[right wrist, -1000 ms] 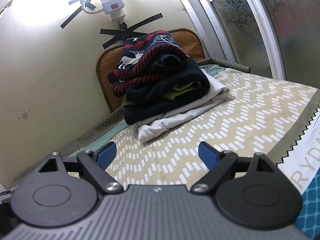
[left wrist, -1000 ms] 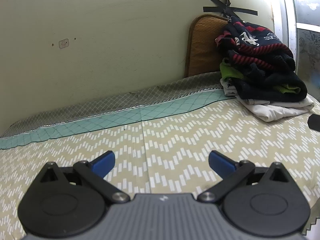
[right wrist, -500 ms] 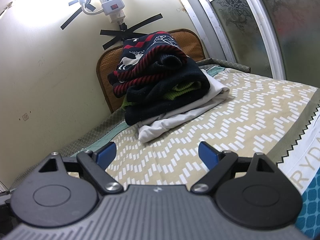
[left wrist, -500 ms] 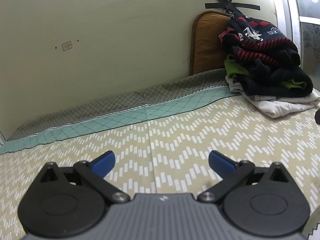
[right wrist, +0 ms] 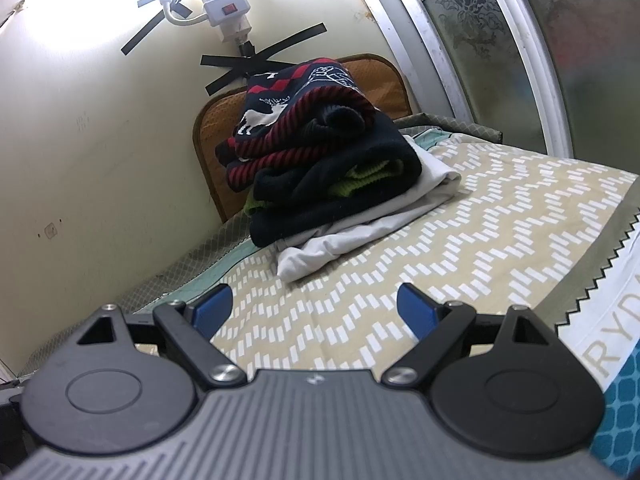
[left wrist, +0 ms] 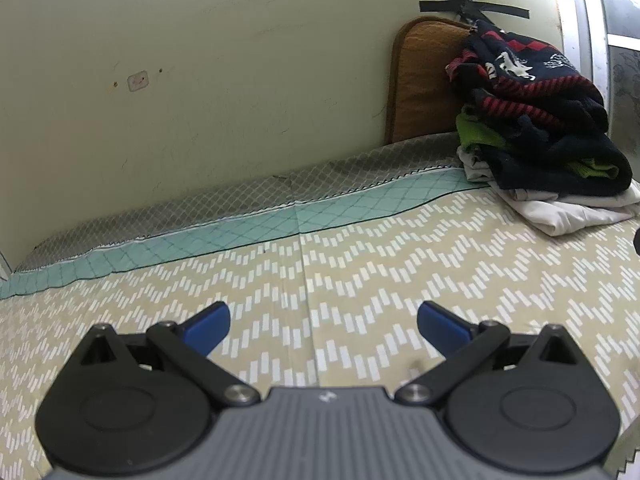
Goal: Fold small clothes
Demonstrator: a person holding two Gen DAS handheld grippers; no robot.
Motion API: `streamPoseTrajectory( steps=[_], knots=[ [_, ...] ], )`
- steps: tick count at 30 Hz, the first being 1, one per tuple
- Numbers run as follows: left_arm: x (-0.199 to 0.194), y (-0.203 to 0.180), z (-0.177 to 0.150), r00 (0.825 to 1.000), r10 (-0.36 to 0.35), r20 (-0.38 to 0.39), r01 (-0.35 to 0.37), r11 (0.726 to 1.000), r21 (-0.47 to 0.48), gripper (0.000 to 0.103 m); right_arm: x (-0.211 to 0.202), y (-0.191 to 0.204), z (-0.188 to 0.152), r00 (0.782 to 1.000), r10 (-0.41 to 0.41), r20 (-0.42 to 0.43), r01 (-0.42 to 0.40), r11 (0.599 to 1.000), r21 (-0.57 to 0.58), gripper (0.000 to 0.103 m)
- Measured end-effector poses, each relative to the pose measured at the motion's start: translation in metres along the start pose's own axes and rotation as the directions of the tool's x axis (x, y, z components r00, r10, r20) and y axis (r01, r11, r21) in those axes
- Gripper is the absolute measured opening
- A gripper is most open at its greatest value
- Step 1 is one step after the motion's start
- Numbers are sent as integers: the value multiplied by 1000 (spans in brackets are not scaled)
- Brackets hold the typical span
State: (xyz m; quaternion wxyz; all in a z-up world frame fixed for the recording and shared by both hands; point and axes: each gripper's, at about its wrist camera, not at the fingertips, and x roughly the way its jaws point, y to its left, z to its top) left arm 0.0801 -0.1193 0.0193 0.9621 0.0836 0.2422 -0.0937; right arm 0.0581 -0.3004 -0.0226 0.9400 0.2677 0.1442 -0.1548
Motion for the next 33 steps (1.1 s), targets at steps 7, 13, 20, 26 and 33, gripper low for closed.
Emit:
streamPoseTrajectory(
  steps=[7, 13, 20, 26, 33],
  knots=[
    [4, 5, 1, 999, -22, -37, 21, 1000, -20, 103, 0, 0, -1, 1000, -1, -1, 1, 1000, 2, 91],
    [4, 6, 0, 998, -30, -48, 29, 999, -22, 103, 0, 0, 0, 1000, 1, 2, -1, 1000, 5, 91],
    [7, 5, -1, 995, -43, -94, 41, 999, -16, 103, 0, -1, 0, 1000, 4, 5, -4, 1000, 7, 91],
    [6, 3, -3, 992, -48, -115, 47, 999, -9, 103, 0, -1, 0, 1000, 5, 6, -5, 1000, 9, 91],
    [5, 3, -1, 993, -37, -116, 37, 999, -2, 103, -1, -1, 1, 1000, 7, 7, -7, 1000, 11, 91]
  ],
)
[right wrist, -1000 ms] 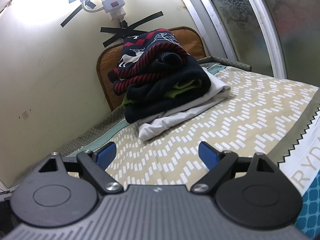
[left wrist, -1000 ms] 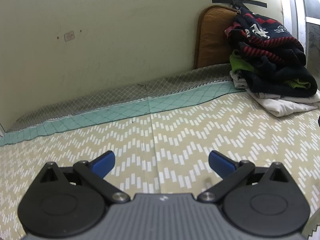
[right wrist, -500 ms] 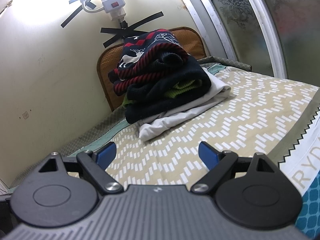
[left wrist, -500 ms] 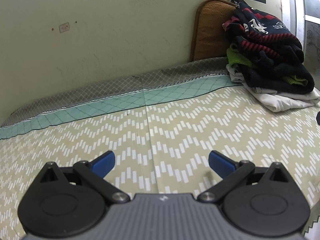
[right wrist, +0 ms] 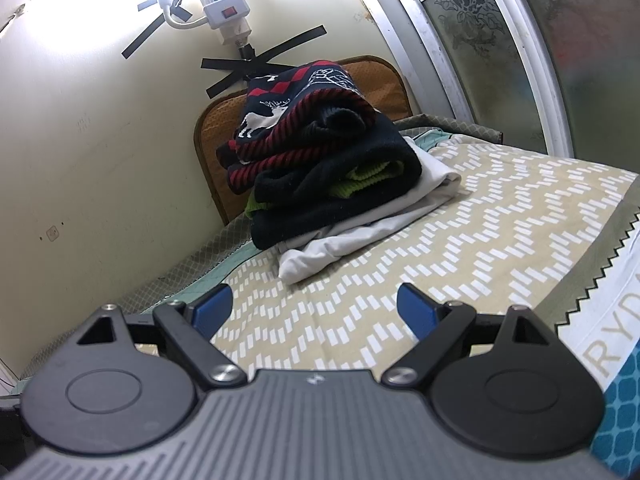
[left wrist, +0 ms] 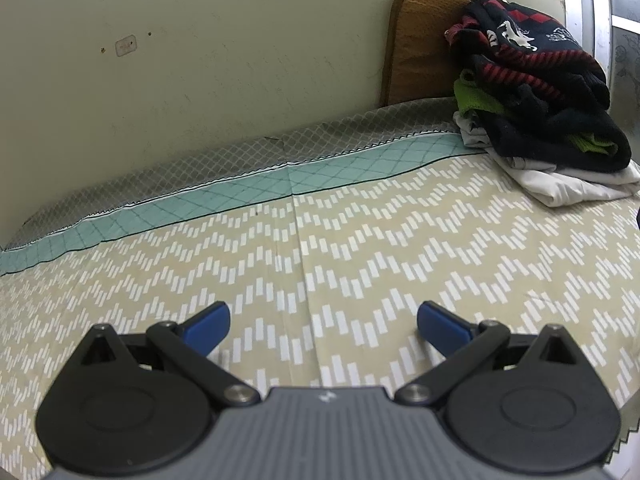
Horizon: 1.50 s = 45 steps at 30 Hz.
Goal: Fold small clothes
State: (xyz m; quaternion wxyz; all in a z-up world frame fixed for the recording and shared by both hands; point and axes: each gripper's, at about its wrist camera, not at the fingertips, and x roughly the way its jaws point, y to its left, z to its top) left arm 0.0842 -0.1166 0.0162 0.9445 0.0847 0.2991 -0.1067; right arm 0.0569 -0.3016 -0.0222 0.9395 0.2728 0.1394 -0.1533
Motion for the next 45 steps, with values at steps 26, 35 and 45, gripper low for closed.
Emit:
streamPoseTrajectory(
  steps=[26, 35, 45],
  knots=[
    [2, -1, -1, 1000, -6, -24, 7, 1000, 10, 103, 4, 2, -1, 999, 10, -41, -10, 1000, -14, 91],
    [2, -1, -1, 1000, -5, -24, 5, 1000, 11, 103, 5, 2, -1, 999, 11, -41, -11, 1000, -13, 91],
    [1, -2, -1, 1000, -5, -24, 5, 1000, 11, 103, 5, 2, -1, 999, 11, -43, -12, 1000, -14, 91]
  ],
)
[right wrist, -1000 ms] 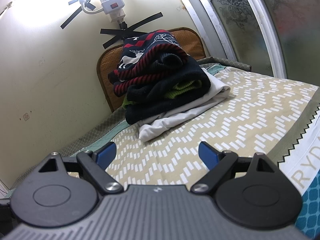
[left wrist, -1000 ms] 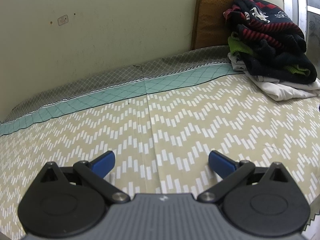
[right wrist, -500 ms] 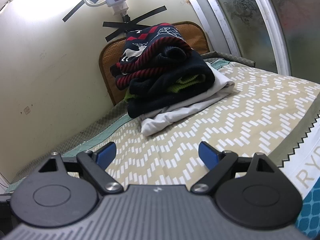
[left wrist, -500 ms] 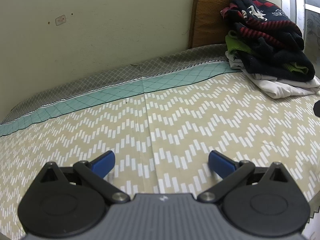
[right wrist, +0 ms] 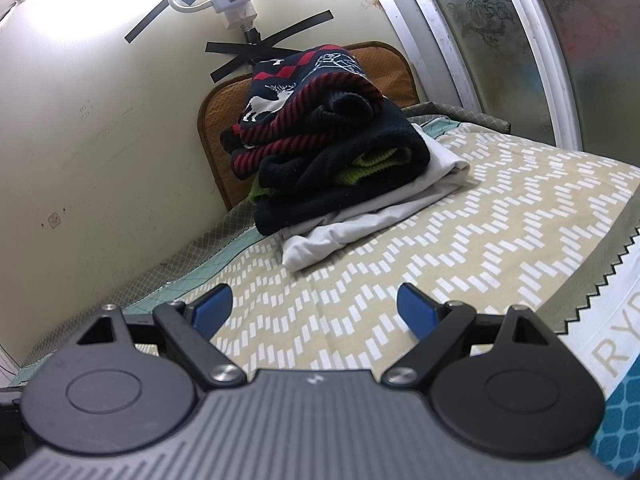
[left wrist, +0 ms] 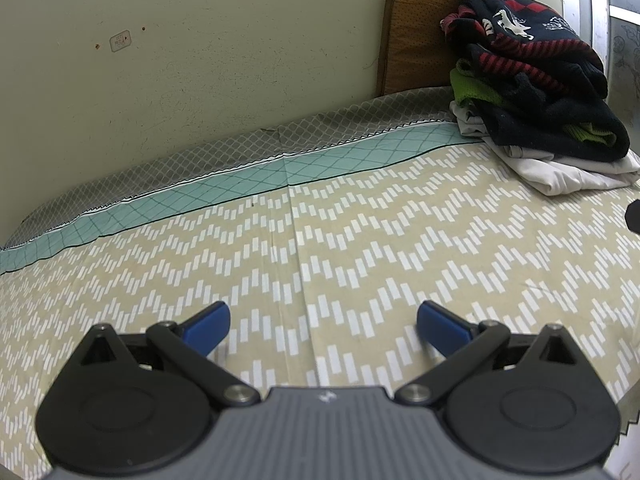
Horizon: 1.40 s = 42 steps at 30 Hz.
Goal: Fold small clothes
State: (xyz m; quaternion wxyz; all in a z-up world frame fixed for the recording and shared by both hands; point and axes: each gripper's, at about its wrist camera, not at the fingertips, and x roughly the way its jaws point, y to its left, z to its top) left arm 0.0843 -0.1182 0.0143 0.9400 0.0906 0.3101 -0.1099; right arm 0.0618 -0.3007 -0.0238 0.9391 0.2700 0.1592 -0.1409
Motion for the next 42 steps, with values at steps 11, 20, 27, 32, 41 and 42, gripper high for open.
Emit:
streamPoseTrajectory(
  steps=[11, 20, 27, 32, 41, 42],
  knots=[
    [0, 0, 0, 1000, 0, 0, 0, 1000, 0, 103, 1, 0, 0, 1000, 0, -4, 0, 1000, -1, 91],
    [0, 0, 0, 1000, 0, 0, 0, 1000, 1, 103, 1, 0, 0, 1000, 0, -4, 0, 1000, -1, 91],
    [-2, -1, 0, 1000, -3, 0, 3, 1000, 5, 103, 1, -1, 0, 1000, 4, -2, -4, 1000, 0, 91],
    [-3, -1, 0, 1000, -5, 0, 5, 1000, 6, 103, 1, -2, 0, 1000, 6, -1, -6, 1000, 1, 91],
    [-4, -3, 0, 1000, -8, 0, 8, 1000, 10, 103, 1, -1, 0, 1000, 7, -2, -7, 1000, 0, 91],
    [-4, -3, 0, 1000, -8, 0, 8, 1000, 11, 103, 1, -2, 0, 1000, 8, -2, -8, 1000, 0, 91]
  ],
)
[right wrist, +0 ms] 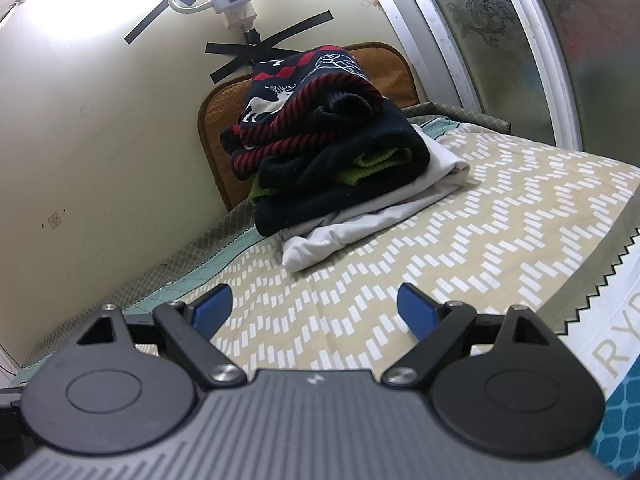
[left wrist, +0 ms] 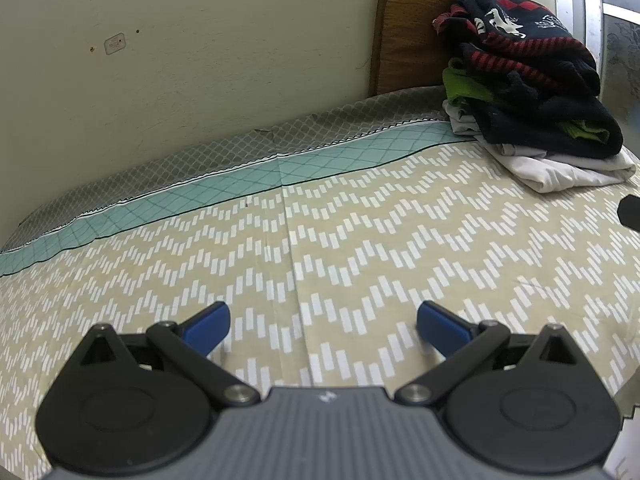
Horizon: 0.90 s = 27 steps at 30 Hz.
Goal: Fold small clothes
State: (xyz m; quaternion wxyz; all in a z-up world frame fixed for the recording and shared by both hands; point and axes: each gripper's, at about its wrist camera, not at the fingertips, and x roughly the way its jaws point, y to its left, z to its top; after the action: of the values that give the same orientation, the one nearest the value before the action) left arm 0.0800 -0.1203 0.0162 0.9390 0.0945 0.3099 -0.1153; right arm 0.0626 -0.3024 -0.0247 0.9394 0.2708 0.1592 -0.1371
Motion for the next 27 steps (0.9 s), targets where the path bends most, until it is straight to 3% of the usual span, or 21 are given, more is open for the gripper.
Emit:
streamPoseTrajectory(
  steps=[27],
  knots=[
    [-1, 0, 0, 1000, -1, -1, 1, 1000, 2, 103, 2, -1, 1, 1000, 4, -2, -4, 1000, -1, 91]
  ],
)
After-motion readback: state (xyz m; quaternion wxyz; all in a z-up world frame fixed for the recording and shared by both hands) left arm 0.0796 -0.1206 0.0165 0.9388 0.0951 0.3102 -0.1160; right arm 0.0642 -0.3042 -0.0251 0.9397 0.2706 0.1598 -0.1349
